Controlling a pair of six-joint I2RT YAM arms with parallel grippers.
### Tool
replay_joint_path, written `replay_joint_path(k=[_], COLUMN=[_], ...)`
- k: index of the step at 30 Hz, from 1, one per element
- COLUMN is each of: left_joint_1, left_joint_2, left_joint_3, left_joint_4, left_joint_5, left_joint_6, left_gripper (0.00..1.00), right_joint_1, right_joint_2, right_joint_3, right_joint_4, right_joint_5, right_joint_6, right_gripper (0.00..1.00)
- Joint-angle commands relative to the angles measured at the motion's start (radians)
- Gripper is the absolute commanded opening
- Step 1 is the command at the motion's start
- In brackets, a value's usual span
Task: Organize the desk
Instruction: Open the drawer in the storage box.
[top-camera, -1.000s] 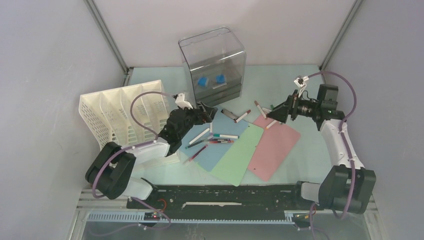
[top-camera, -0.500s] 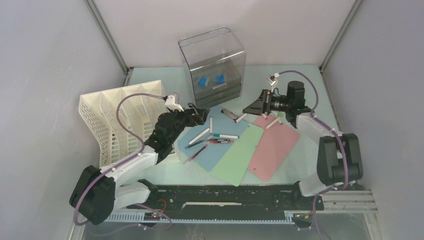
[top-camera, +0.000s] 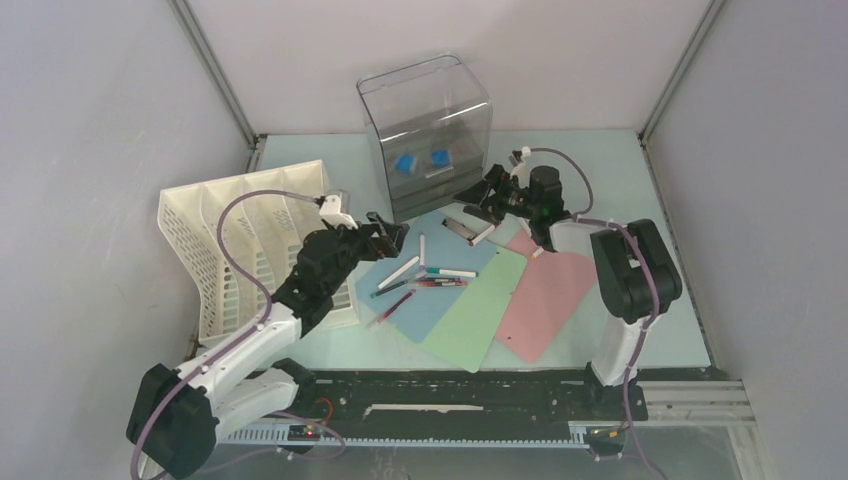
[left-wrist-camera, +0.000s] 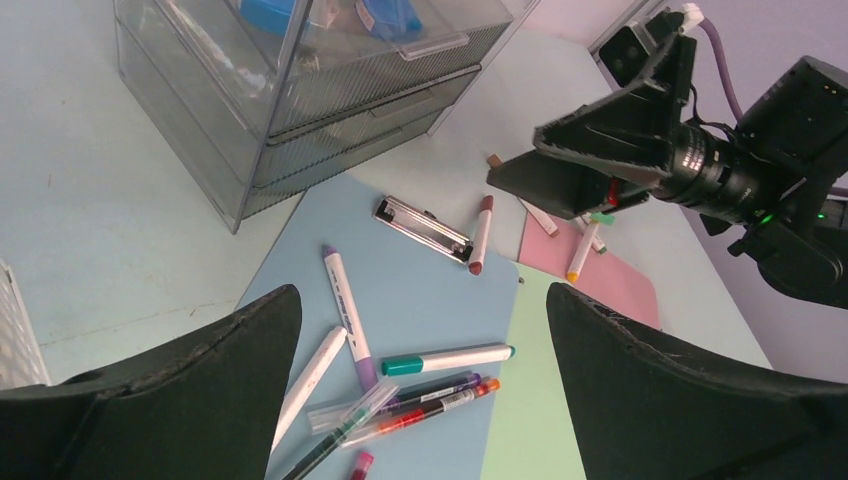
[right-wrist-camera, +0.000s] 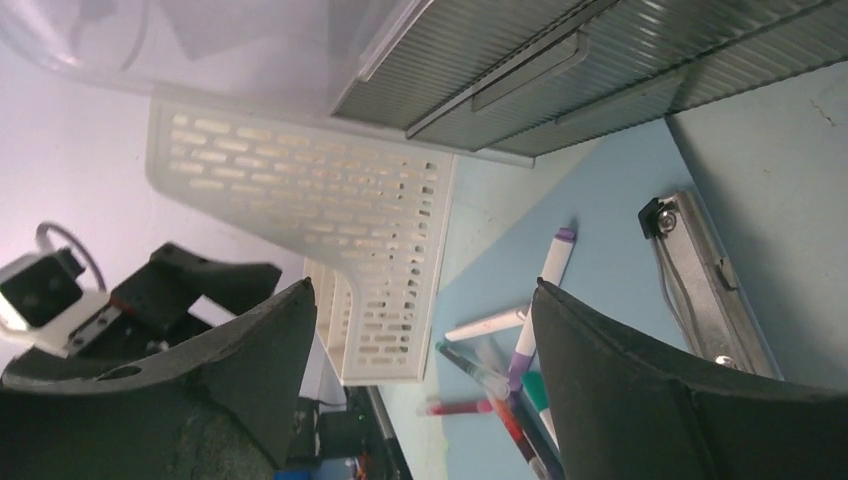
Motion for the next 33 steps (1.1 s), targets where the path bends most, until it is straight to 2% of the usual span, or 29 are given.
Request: replay_joint_path(k=[1, 4, 8, 11, 12, 25, 29, 33], left_joint_1=[0.005, 0.005, 0.005, 0.005, 0.005, 0.005, 0.005, 0.005], left_joint_2=[-0.045, -0.056, -0.066, -0.066, -0.064, -0.036, -0.033, -0.029], left_joint_3=[-0.013, -0.021, -0.028, -0.029, -0.028, -0.009, -0.007, -0.008], left_joint_4=[-0.017, -0.017, -0.015, -0.012, -0.012, -0.013, -0.014, -0.012], left_joint_5=[0.004, 0.005, 0.007, 0.01, 0.013, 0.017, 0.017, 0.021], left_joint_6=[0.011, -0.003, -0.023, -0.037, -0.04, -0.069, -0.071, -0.074], left_gripper=[1.0, 1.0, 1.0, 1.0, 1.0, 1.0, 1.0, 1.0], right_joint_1=[0.046, 0.059, 0.055, 0.051, 0.049, 0.052, 0.056, 0.058], right_joint_2=[0.016, 0.044, 0.127, 0.2, 0.216, 0.336, 0.353, 0.375], right_joint_3=[0.067, 0.067, 0.067, 0.069, 0.076, 0.161, 0.194, 0.229], right_joint_4=[-0.058, -0.033, 0.119, 0.276, 0.303, 0.401, 0.38, 0.377], right_joint_5=[0.2, 0.279, 0.27, 0.25, 0.242, 0.241, 0.24, 0.234], right_joint_6=[0.035, 0.043, 0.133, 0.188, 0.201, 0.299, 0.306, 0.319], right_gripper=[0.86, 0.86, 0.79, 0.63, 0.6, 0.6, 0.6, 0.51])
